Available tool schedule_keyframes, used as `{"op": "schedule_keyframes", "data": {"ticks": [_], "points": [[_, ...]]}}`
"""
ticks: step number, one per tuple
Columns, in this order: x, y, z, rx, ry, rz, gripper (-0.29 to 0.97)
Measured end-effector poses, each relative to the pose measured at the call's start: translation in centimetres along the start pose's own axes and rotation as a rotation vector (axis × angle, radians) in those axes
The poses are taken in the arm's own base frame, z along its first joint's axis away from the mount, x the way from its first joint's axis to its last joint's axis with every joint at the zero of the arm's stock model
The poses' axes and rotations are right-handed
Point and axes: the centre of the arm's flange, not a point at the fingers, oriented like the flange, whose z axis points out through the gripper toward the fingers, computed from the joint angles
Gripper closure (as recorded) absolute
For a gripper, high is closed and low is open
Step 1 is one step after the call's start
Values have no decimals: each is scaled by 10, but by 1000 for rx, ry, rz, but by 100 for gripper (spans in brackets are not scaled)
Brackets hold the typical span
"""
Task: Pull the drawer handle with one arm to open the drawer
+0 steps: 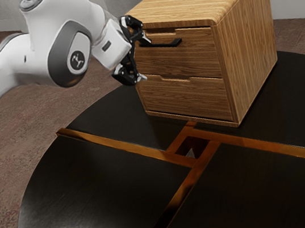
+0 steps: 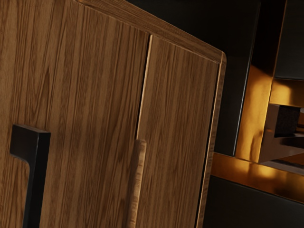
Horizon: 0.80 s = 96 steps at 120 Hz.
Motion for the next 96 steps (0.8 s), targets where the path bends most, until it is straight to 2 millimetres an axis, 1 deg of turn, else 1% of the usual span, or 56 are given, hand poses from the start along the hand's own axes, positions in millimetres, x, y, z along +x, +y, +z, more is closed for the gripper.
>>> {"op": "schedule_keyframes", "data": {"ticks": [17,31,44,51,65,76,96], "points": [[-1,-1,8,-2,0,-5,0],[-14,-8,5,13,-11,-19,0],[-24,-9,9,12,-21,-31,0],[-23,-10,14,11,-23,-30,0],[-16,-13,27,8,-22,-23,0],[-16,-15,33,9,-25,-26,0],[-20,-18,34,14,-26,-32,0]]}}
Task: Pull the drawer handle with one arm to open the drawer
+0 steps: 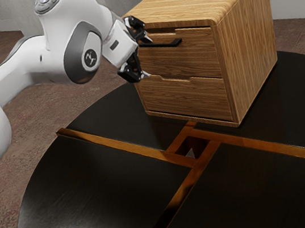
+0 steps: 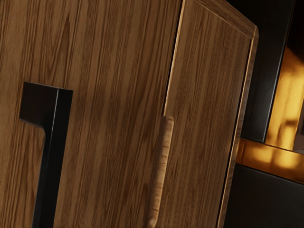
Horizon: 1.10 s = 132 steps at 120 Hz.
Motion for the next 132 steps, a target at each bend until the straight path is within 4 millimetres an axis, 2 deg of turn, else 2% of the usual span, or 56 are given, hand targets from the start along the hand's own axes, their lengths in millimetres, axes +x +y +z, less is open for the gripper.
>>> {"op": "schedule_keyframes", "data": {"ticks": [21,45,74,108,132], "points": [[-5,-2,-3,6,-1,-5,0],[1,-7,1,13,15,-8,0],[-1,-9,0,18,20,-14,0],[2,-4,15,-4,24,-18,0],[2,-5,14,-2,28,-20,0]]}}
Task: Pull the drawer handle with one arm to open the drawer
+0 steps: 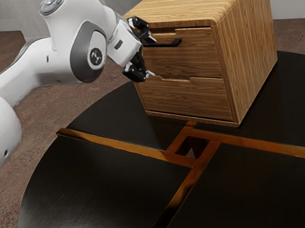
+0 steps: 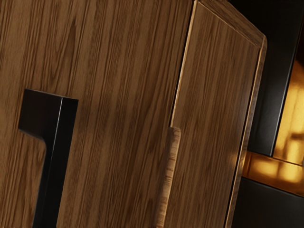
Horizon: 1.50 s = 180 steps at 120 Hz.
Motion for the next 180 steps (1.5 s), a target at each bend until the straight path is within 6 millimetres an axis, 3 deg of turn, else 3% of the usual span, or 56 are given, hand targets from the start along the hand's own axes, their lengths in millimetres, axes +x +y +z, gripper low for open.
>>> {"op": "schedule_keyframes", "data": {"ticks": [68,114,141,155,180], "points": [[-3,-1,12,-7,11,-4,0],[-1,0,14,-11,19,-2,29],[3,-9,11,12,18,11,10],[6,-19,7,39,23,17,5],[3,-19,9,36,24,17,2]]}}
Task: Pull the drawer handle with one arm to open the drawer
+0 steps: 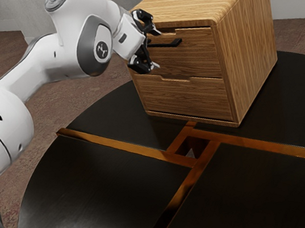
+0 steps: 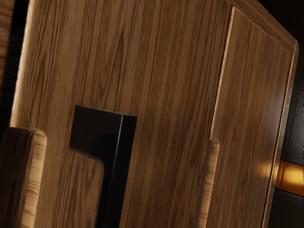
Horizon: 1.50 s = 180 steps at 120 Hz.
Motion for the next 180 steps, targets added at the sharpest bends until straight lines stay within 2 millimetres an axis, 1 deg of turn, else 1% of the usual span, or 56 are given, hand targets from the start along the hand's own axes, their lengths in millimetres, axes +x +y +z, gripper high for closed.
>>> {"op": "schedule_keyframes", "data": {"ticks": [18,44,64,80,98,117,144,164,172,180], "points": [[3,1,-3,0,3,5,1],[0,4,-4,-9,1,3,0],[-4,10,7,-28,-5,-1,0],[-5,9,10,-29,-6,-2,0],[-6,13,23,-43,-10,-3,-2],[-6,13,25,-45,-9,-6,0],[-1,14,19,-44,3,-9,13],[-4,21,19,-59,0,-12,12],[-8,23,13,-61,1,-18,12],[-13,26,6,-64,4,-25,14]]}}
